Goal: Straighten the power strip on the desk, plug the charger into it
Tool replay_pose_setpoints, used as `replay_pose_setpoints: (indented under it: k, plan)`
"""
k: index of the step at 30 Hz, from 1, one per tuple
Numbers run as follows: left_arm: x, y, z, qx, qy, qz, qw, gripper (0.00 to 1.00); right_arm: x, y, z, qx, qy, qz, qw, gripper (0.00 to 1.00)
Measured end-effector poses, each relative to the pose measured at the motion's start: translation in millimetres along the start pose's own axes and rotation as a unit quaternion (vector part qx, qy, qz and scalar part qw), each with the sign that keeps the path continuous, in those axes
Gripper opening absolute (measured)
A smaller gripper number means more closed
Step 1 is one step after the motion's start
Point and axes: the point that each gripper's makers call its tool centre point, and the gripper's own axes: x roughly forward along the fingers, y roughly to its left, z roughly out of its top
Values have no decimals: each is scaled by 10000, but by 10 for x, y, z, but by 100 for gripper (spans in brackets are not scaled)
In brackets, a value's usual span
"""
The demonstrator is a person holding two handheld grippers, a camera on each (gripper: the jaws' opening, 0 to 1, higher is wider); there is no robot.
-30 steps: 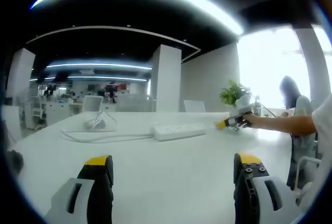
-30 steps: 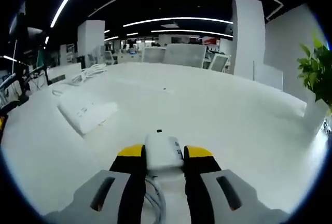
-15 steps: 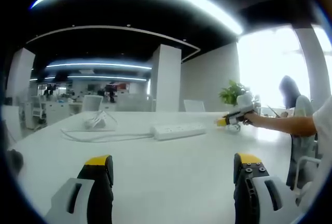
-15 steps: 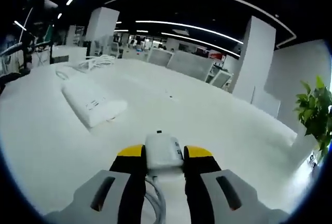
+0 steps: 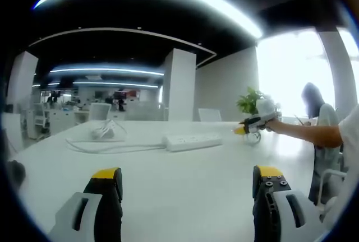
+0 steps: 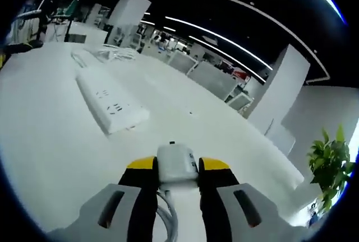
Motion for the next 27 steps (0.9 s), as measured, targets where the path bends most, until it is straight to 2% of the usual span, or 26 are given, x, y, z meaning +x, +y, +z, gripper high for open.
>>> replay_pose_setpoints:
  k: [11, 17, 20, 27]
  plan:
    - [-9, 10, 3, -7, -15, 6, 10000, 99, -59, 120, 184, -583, 8, 55, 9983, 26]
    - [-7, -2, 5, 8, -23, -11, 10000, 99, -82, 195, 286, -1087, 66, 44, 9940, 26]
    - [-8, -6, 10, 11, -28, -12, 10000, 99, -86, 210, 345, -1452, 99, -17, 9894, 26]
    - [-5, -12, 21, 6, -31, -22, 10000, 99, -91, 244, 478, -1714, 60, 2, 9852, 26]
